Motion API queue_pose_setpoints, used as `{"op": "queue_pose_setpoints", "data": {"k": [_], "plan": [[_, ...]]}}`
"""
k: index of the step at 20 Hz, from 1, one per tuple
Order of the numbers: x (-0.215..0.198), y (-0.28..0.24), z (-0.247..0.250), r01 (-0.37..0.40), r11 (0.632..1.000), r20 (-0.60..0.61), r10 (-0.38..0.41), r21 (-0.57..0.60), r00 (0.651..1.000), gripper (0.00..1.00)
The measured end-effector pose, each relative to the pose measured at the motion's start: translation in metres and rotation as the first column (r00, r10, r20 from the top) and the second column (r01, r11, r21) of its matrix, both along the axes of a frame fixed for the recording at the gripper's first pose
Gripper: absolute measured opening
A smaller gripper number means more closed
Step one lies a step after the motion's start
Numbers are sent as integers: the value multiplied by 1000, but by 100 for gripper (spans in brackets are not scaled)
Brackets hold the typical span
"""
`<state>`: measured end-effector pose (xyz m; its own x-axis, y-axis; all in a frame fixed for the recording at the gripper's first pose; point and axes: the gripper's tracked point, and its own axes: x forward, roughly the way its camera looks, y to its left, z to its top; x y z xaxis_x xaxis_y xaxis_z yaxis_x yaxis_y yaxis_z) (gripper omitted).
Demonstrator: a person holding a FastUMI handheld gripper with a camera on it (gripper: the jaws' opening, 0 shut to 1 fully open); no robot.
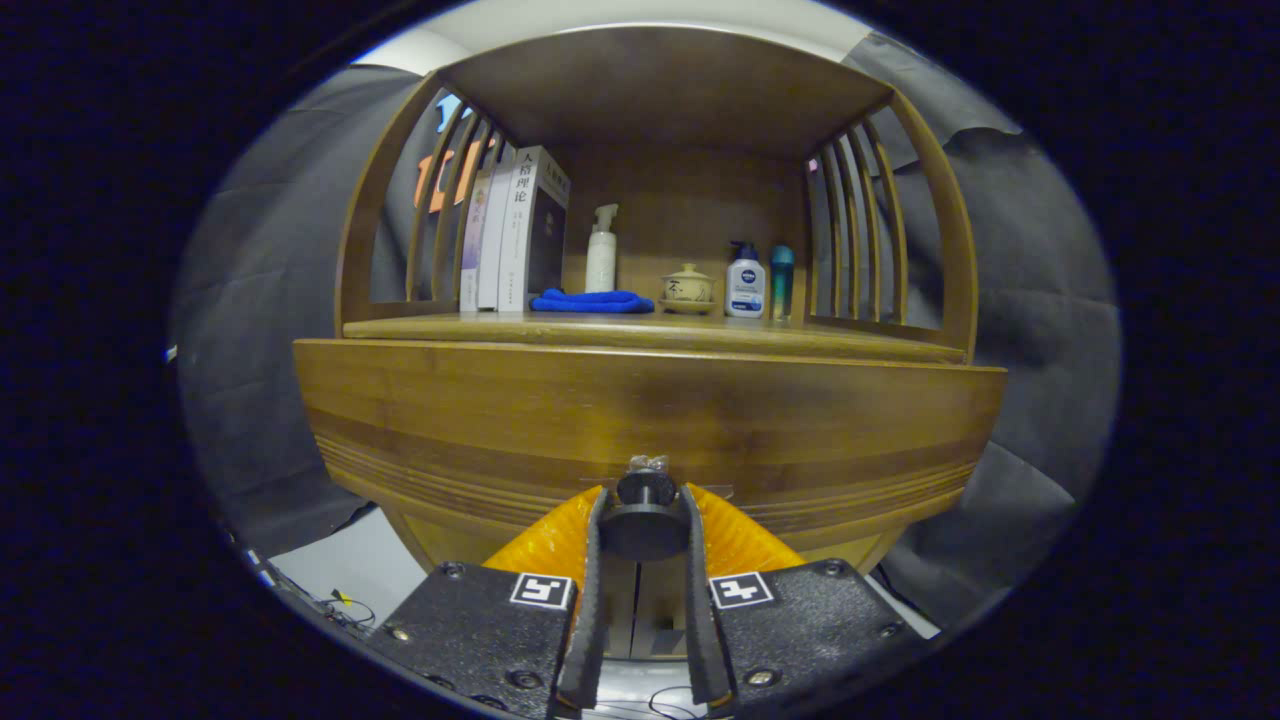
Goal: Pull open the drawer, take out the items inside it, and place them on the countertop above the cabinet.
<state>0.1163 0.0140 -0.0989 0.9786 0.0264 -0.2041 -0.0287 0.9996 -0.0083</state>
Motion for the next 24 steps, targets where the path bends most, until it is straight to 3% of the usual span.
{"op": "queue_pose_setpoints", "data": {"k": [10,24], "plan": [[-63,4,-6,-17,1000,9,16,15,1000,37],[-109,4,-9,-17,1000,-39,17,2,999,37]]}}
